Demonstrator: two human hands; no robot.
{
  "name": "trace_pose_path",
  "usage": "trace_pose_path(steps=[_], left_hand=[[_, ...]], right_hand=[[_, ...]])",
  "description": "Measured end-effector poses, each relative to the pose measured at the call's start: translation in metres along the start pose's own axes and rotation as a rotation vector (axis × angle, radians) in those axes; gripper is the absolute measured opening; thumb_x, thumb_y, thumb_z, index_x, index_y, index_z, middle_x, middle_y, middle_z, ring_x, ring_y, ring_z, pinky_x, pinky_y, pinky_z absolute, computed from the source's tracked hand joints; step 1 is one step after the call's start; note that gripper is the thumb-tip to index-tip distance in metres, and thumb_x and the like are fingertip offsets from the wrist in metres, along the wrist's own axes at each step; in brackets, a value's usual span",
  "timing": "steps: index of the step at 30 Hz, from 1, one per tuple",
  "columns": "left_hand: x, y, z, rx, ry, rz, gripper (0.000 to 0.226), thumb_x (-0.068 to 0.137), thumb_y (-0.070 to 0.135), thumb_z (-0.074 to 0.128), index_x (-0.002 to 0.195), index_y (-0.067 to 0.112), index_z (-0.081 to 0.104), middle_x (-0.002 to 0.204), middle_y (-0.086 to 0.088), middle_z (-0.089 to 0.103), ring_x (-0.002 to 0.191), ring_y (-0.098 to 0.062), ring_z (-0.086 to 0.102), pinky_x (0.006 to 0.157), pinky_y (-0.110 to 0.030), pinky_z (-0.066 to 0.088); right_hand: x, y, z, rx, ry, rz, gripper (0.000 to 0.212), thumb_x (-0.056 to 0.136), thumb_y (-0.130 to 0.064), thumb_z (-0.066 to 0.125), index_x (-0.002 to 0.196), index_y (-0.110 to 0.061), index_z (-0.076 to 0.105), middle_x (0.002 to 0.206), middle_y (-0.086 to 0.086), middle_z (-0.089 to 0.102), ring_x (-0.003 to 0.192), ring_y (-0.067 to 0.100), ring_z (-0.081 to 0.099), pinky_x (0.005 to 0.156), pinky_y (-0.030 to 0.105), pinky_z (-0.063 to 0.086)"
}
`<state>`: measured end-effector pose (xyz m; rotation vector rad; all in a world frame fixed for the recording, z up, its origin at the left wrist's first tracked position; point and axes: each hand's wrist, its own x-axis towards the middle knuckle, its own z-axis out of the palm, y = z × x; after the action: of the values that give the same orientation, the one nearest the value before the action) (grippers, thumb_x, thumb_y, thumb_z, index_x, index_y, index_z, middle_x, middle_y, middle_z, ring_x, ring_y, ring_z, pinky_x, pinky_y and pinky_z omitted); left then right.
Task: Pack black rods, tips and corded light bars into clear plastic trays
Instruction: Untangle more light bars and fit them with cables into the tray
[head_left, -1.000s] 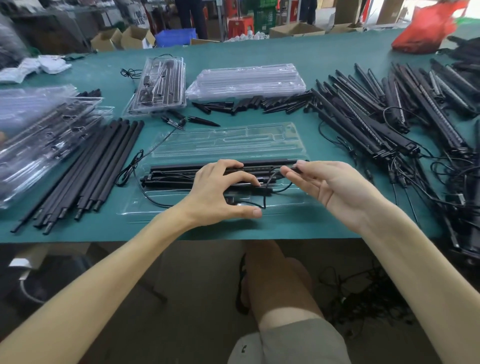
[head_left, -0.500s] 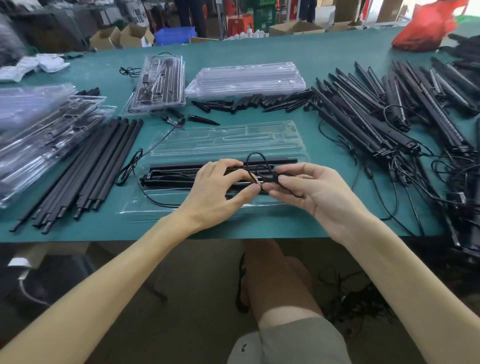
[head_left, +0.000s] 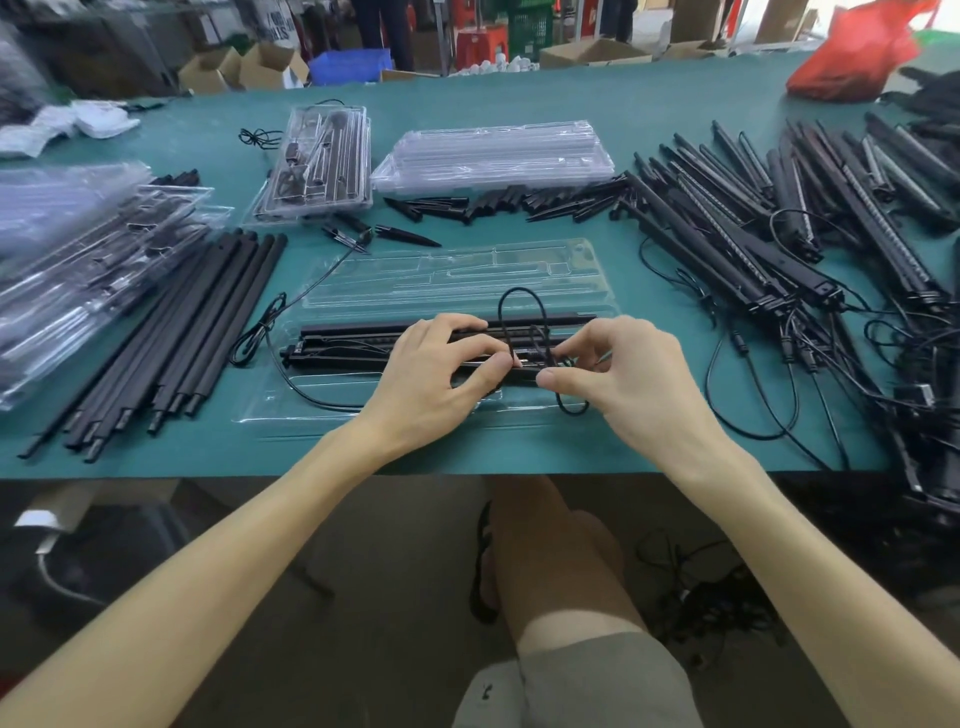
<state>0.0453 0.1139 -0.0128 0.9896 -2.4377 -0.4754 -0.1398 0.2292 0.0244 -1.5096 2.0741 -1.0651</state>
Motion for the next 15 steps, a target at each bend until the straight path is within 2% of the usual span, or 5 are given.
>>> trace_pose_path(steps=[3, 5, 8, 11, 15], left_hand=[[-0.0008, 0.0009, -0.0001, -0.004, -0.011, -0.003, 0.049, 0.090, 0.069, 0.034, 0.111, 0.043, 0.070, 0.135, 0.012, 0.052, 0.126, -0.011, 0.042, 0.114, -0.041, 0.027], [-0.0009, 0.0006, 0.0001, -0.004, -0.013, -0.001, 0.045, 0.092, 0.067, 0.036, 0.111, 0.043, 0.069, 0.135, 0.012, 0.052, 0.126, -0.011, 0.042, 0.114, -0.041, 0.027], [-0.0009, -0.0012, 0.0000, -0.003, -0.003, 0.002, 0.032, 0.098, 0.059, 0.045, 0.112, 0.043, 0.069, 0.136, 0.011, 0.052, 0.127, -0.012, 0.042, 0.114, -0.041, 0.027], [-0.0011, -0.0002, -0.0011, 0.001, -0.003, 0.006, 0.029, 0.098, 0.057, 0.048, 0.112, 0.042, 0.070, 0.136, 0.011, 0.052, 0.127, -0.012, 0.042, 0.114, -0.040, 0.026], [-0.0013, 0.0009, -0.0025, -0.005, -0.010, -0.002, 0.026, 0.097, 0.054, 0.052, 0.110, 0.042, 0.070, 0.135, 0.012, 0.052, 0.127, -0.011, 0.041, 0.114, -0.036, 0.025]], right_hand=[[0.0001, 0.0002, -0.0019, -0.095, 0.047, 0.006, 0.025, 0.077, -0.044, 0.083, 0.084, -0.023, 0.071, 0.076, -0.007, 0.061, 0.076, 0.010, 0.058, 0.061, 0.020, 0.037], [0.0009, 0.0009, -0.0022, -0.118, 0.049, 0.024, 0.025, 0.079, -0.044, 0.081, 0.081, -0.022, 0.070, 0.074, -0.006, 0.062, 0.074, 0.012, 0.060, 0.059, 0.022, 0.038], [0.0021, 0.0012, -0.0003, 0.001, -0.025, 0.081, 0.025, 0.083, -0.041, 0.079, 0.083, -0.019, 0.066, 0.070, -0.003, 0.068, 0.058, 0.009, 0.065, 0.055, 0.019, 0.044], [0.0018, 0.0005, 0.0010, 0.089, -0.091, 0.109, 0.025, 0.088, -0.037, 0.075, 0.083, -0.015, 0.064, 0.059, 0.001, 0.070, 0.043, 0.008, 0.061, 0.051, 0.019, 0.046], [0.0024, -0.0024, 0.0053, 0.189, -0.174, 0.151, 0.025, 0.091, -0.034, 0.071, 0.077, -0.013, 0.065, 0.059, 0.002, 0.071, 0.044, 0.013, 0.062, 0.055, 0.022, 0.047]])
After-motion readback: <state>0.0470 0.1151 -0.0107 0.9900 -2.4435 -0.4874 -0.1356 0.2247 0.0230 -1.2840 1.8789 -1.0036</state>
